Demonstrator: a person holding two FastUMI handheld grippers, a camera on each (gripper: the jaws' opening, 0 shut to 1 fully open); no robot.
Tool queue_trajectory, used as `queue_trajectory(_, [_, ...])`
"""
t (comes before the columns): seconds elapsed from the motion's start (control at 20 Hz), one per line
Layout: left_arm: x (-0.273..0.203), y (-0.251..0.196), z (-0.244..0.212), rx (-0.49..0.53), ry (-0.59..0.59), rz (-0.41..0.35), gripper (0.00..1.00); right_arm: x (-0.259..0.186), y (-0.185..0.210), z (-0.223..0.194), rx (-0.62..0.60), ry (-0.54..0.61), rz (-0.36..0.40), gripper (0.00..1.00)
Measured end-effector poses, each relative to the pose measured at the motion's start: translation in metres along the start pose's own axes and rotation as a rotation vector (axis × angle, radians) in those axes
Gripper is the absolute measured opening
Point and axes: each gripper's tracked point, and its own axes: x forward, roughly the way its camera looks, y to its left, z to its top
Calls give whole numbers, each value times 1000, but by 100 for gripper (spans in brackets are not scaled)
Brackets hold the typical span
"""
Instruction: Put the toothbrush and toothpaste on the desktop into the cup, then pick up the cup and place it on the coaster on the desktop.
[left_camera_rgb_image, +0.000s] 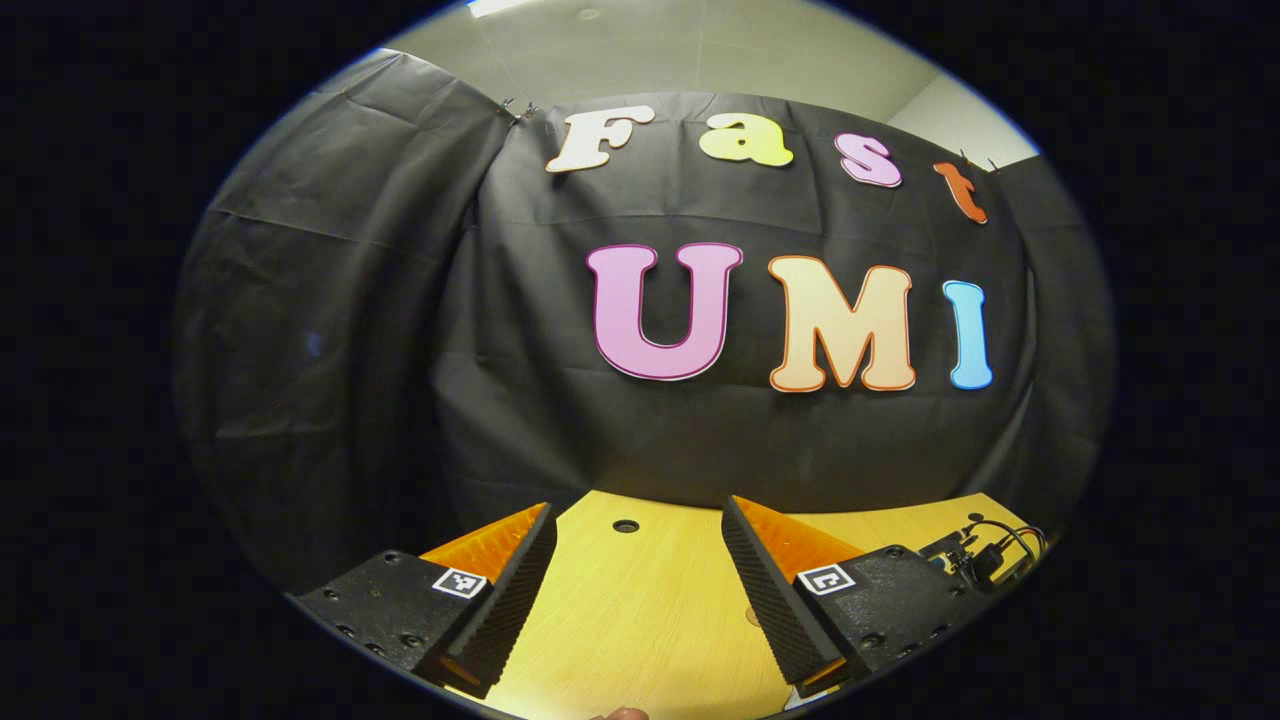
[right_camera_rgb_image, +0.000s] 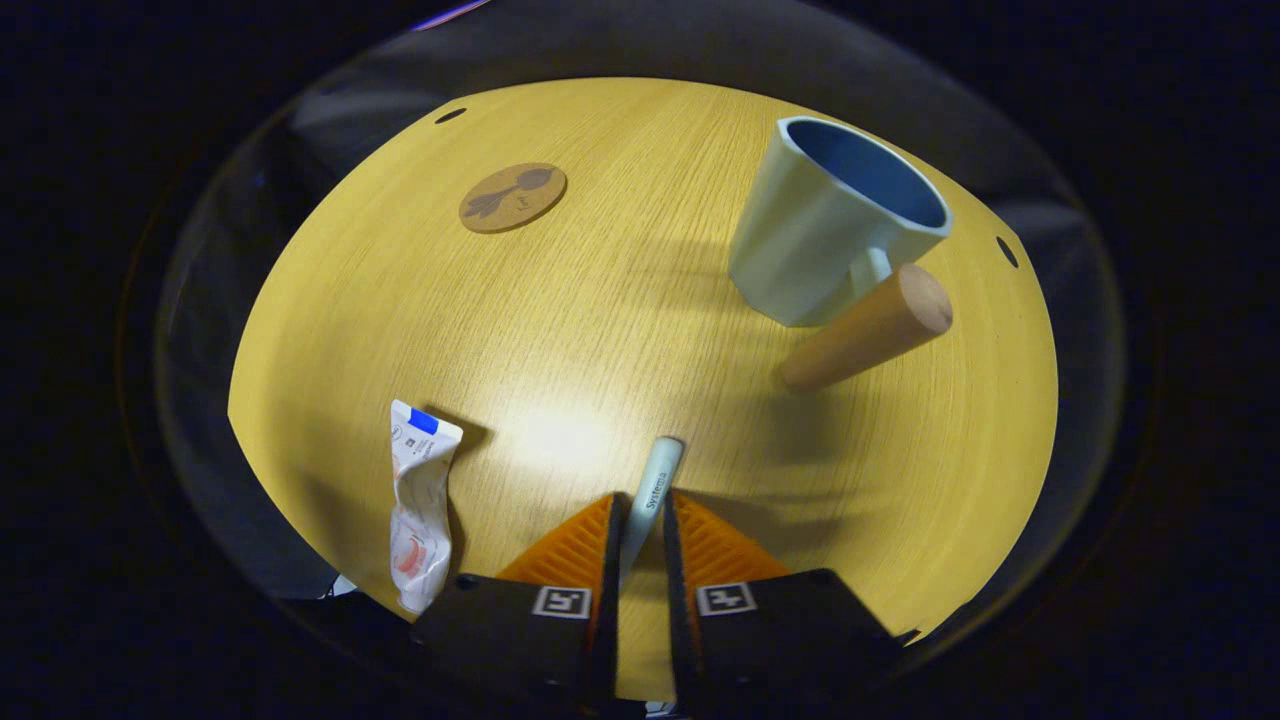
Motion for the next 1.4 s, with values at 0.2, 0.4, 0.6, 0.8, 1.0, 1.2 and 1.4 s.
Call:
queue_trajectory(0.2, [1, -31, -13, -16, 31, -66, 99, 0, -2, 0, -5, -4, 35, 7])
queue_trajectory(0.4, [-1, -68, -41, -39, 120, -147, 96, 0, -2, 1, -23, -33, 35, 7])
queue_trajectory(0.6, [-9, -103, -73, -32, 208, -225, 96, 0, -2, 0, -7, -49, 62, 7])
queue_trajectory(0.8, [-19, -130, -111, -6, 322, -278, 97, 0, -2, 1, -24, -66, 78, 7])
queue_trajectory(1.0, [-29, -150, -152, 7, 442, -310, 96, -1, -2, 2, -41, -87, 86, 7])
queue_trajectory(1.2, [-41, -160, -203, 39, 590, -324, 96, -1, -2, 2, -62, -104, 96, 7])
queue_trajectory(1.4, [-54, -170, -247, 36, 731, -333, 97, -1, -2, 3, -75, -119, 106, 7])
